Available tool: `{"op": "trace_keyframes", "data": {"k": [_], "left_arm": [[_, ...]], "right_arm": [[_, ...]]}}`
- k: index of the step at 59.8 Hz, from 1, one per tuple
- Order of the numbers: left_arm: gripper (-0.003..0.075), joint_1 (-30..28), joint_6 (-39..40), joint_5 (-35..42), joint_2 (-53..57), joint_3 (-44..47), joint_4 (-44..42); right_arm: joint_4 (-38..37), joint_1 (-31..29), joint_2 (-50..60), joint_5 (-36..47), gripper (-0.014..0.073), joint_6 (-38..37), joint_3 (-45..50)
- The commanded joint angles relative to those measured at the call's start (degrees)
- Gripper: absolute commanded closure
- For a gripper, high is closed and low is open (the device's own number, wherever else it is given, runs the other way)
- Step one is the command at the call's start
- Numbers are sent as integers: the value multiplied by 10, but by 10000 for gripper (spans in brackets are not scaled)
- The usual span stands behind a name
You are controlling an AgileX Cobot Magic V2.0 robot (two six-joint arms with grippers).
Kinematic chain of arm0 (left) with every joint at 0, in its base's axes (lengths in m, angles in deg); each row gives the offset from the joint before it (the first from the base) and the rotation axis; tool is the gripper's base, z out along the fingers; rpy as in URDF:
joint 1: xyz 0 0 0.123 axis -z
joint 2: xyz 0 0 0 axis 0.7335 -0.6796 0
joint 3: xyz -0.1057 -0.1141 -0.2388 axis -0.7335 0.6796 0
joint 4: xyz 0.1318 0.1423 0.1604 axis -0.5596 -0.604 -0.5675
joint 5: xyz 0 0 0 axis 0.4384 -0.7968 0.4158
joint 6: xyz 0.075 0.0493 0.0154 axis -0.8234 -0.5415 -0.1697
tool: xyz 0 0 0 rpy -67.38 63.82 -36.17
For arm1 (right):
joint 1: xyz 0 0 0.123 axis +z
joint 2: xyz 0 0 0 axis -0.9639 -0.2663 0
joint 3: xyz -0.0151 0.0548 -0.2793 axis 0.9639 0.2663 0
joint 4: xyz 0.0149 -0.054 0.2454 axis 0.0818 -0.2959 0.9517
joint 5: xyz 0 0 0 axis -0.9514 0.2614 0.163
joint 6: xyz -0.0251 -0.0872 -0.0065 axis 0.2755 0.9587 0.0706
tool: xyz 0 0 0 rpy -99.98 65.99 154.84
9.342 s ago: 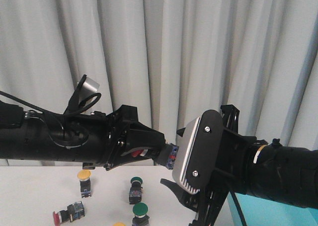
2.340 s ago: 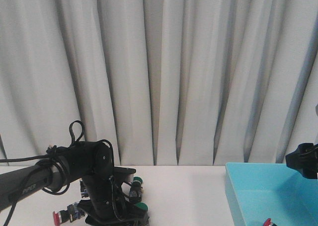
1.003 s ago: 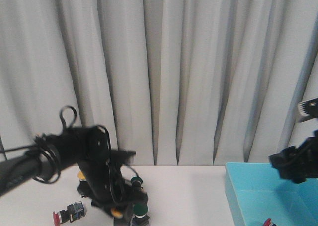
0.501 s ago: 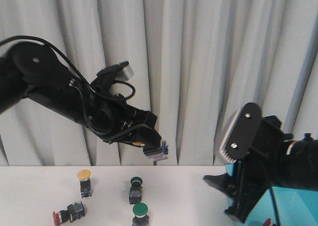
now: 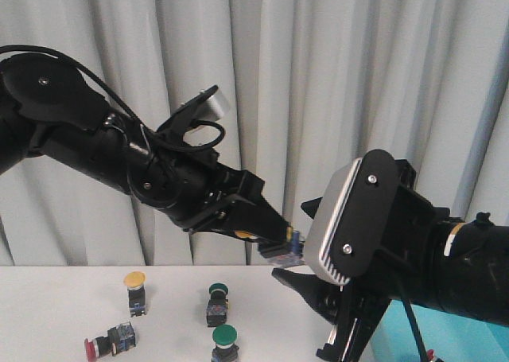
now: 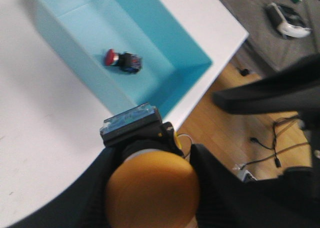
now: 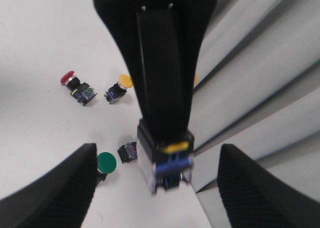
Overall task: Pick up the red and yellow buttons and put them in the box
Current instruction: 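Lift the yellow button and carry it toward the right gripper, then grasp the yellow button's base with the right gripper, open left gripper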
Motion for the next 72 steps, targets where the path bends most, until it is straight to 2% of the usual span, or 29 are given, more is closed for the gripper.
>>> {"op": "trace_keyframes", "data": {"k": [1,7,48,53,58,72], "left_arm": [[717,14,-45,18,29,-17,64],[717,24,-70,10,29,-17,81],[717,22,-69,-14,68,-17,81],[717,22,-67,-14,68,-17,81],[717,22,-65,-14,68,-17,80],[717,22,-64,-14,68,-17,79]], "right_arm": [[5,1,14,40,106,3,-16],[5,1,14,37,106,3,-16],[-6,1,14,36,121,-1,-16],[-5,1,14,36,165,-1,-16],[-5,1,14,37,247,-1,-16],[-3,1,14,36,544,-3,-16]]}}
